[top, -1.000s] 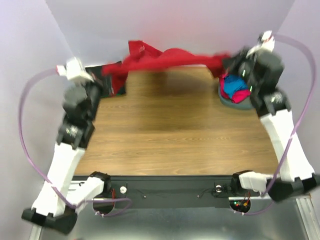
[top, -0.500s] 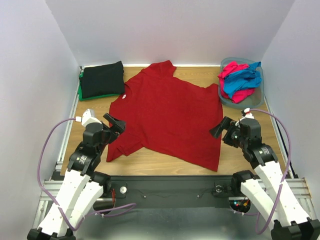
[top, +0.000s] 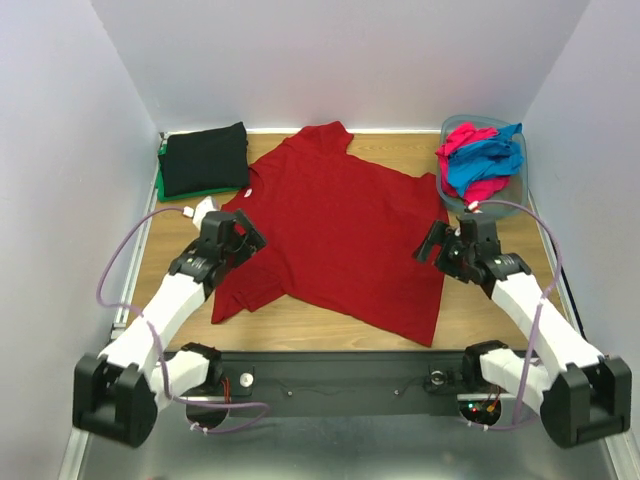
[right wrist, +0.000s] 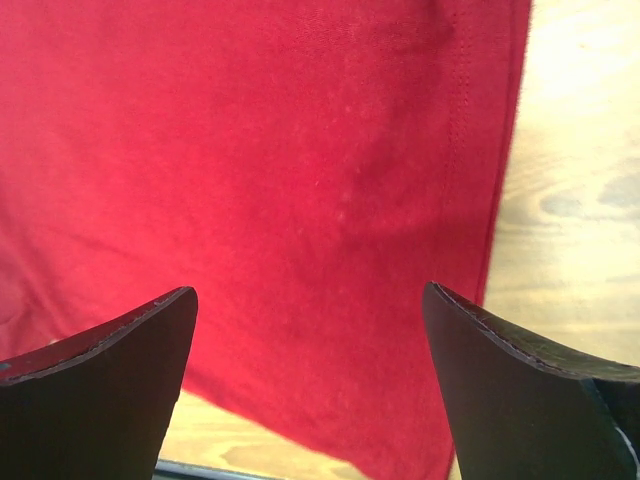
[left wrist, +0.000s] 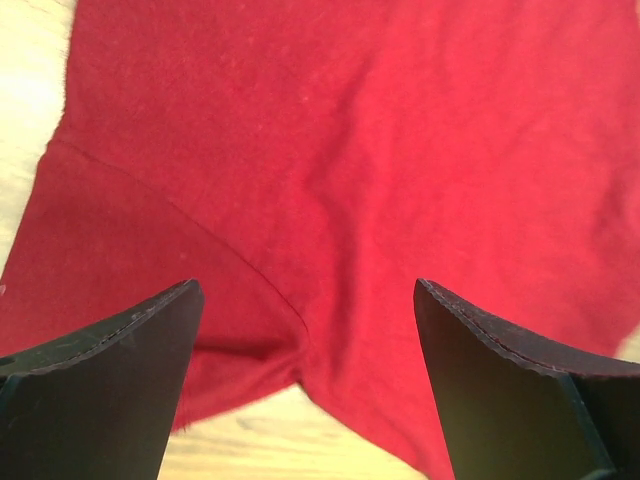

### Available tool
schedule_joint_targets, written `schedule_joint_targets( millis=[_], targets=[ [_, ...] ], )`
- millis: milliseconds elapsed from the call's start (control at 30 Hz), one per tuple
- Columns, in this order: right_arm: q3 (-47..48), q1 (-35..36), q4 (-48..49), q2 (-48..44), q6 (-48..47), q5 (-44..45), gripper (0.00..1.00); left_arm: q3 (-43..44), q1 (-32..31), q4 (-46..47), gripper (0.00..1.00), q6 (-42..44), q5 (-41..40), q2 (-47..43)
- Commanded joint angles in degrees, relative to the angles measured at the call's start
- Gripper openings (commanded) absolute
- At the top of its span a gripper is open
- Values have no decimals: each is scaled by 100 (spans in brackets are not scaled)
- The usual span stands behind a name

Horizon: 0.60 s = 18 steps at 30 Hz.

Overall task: Fold and stack the t-shirts
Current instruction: Flatten the tshirt out

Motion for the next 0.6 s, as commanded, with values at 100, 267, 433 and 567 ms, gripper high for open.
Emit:
schedule_joint_targets(
  millis=[100, 267, 433, 567],
  targets=[
    [448, 153, 908, 1176, -135, -193, 100, 682, 90, 253, 98, 209, -270, 1087],
    [639, 357, 1417, 1851, -336, -46, 100, 656, 249, 507, 98, 287, -315, 1228],
    [1808, 365, 1409, 2994, -469, 378, 100, 893, 337, 630, 98, 367, -367, 1658],
    [2722, 365, 1409, 3987, -539, 694, 100, 1043, 512, 815, 98, 472, -175, 2168]
  ],
)
